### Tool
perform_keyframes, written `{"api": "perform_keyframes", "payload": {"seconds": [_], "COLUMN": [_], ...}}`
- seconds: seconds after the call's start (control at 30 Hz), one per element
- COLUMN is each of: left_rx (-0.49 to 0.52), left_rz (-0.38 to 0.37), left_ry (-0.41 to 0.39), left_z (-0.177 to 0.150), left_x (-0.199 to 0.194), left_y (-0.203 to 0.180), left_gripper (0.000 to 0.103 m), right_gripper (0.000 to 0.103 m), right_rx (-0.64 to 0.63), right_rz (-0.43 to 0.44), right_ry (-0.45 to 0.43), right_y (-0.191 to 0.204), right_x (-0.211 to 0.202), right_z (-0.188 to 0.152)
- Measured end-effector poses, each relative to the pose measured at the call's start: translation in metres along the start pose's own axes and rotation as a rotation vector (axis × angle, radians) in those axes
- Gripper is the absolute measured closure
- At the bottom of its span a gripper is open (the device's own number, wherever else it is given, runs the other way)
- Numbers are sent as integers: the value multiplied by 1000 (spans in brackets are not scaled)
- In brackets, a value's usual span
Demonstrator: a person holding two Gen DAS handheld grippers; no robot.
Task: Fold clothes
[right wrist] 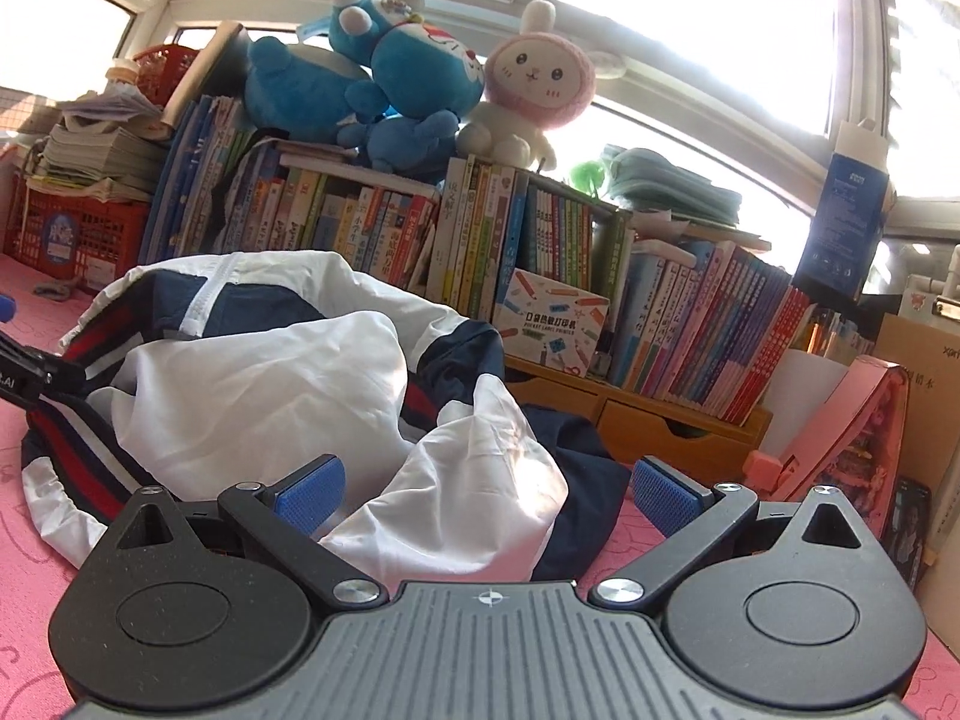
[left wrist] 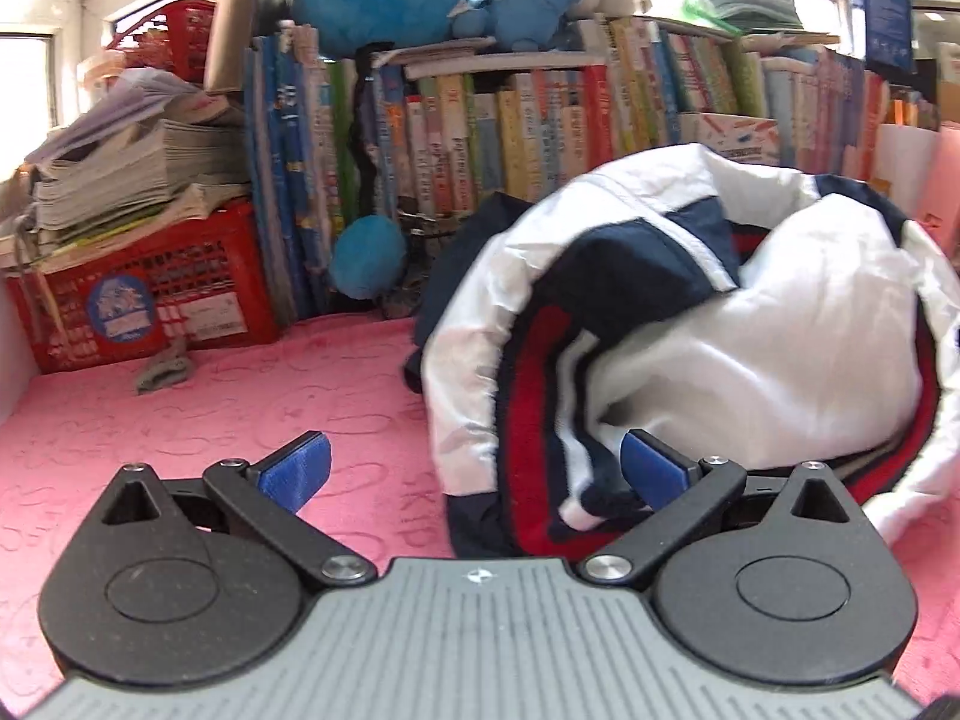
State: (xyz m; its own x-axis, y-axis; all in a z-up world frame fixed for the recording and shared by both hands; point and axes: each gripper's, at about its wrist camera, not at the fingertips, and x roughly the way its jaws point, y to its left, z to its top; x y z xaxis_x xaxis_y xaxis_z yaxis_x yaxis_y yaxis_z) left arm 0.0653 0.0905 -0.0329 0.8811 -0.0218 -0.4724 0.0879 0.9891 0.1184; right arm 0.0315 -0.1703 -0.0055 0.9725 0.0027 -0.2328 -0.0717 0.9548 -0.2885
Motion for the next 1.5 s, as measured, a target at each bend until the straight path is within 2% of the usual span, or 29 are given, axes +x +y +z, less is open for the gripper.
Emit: {"api": "perform_keyframes", "payload": {"seconds": [0.03, 0.13, 0.17, 0.27, 0.37, 0.43, 0.5, 0.57, 0.63, 0.73, 0.83, 0.97, 1.03, 1.07, 1.13, 1.23, 1.27, 1.33, 1.43, 1.5], "left_rx": [33, 98, 79, -41, -156, -125, -1, 52, 33, -18, -88, -139, -128, -124, -149, -135, -106, -37, 102, 95], "left_rz": [-15, 76, 101, 94, 30, 43, 143, 175, 200, 284, 351, 349, 317, 271, 132, 70, 82, 117, 245, 277], "left_ry": [1, 55, 66, 34, -53, -55, 22, 69, 59, 19, -2, 26, 36, 39, 26, -27, -42, -12, 69, 65], "left_z": [-2, -3, -4, -6, -4, 3, 3, -4, -11, -18, -24, -30, -32, -34, -37, -31, -27, -18, -16, -23], "left_x": [2, 20, 24, 17, -6, -4, 15, 26, 26, 14, 1, -10, -16, -19, -26, -30, -28, -15, 15, 14], "left_y": [-7, -21, -20, -6, 7, 5, -8, -12, -7, 4, 20, 31, 30, 30, 31, 23, 18, 10, 1, 5], "left_gripper": [0, 0, 0, 0, 0, 0, 0, 0, 0, 0, 0, 0, 0, 0, 0, 0, 0, 0, 0, 0], "right_gripper": [0, 0, 0, 0, 0, 0, 0, 0, 0, 0, 0, 0, 0, 0, 0, 0, 0, 0, 0, 0], "right_rx": [1, -6, -13, -24, -14, 5, 18, 19, 0, -36, -20, 2, -5, -11, -25, -28, -28, -28, -47, -67], "right_rz": [4, 15, 18, 14, 10, 13, 16, 19, 20, 0, -8, -9, -11, -12, -12, -7, -5, 0, 11, 11], "right_ry": [3, 9, 9, 8, 18, 32, 43, 40, 28, 29, 44, 45, 36, 30, 16, 12, 11, 7, -5, -23], "right_y": [3, 11, 13, 14, 13, 13, 15, 17, 16, 15, 11, 10, 12, 13, 15, 20, 22, 25, 30, 31], "right_x": [0, -3, -4, -8, -8, -4, -2, -5, -10, -11, -8, -8, -10, -11, -12, -11, -11, -12, -15, -16], "right_z": [0, 0, 0, -2, -4, -4, -4, -4, -6, -11, -14, -15, -15, -15, -14, -11, -9, -8, -5, -3]}}
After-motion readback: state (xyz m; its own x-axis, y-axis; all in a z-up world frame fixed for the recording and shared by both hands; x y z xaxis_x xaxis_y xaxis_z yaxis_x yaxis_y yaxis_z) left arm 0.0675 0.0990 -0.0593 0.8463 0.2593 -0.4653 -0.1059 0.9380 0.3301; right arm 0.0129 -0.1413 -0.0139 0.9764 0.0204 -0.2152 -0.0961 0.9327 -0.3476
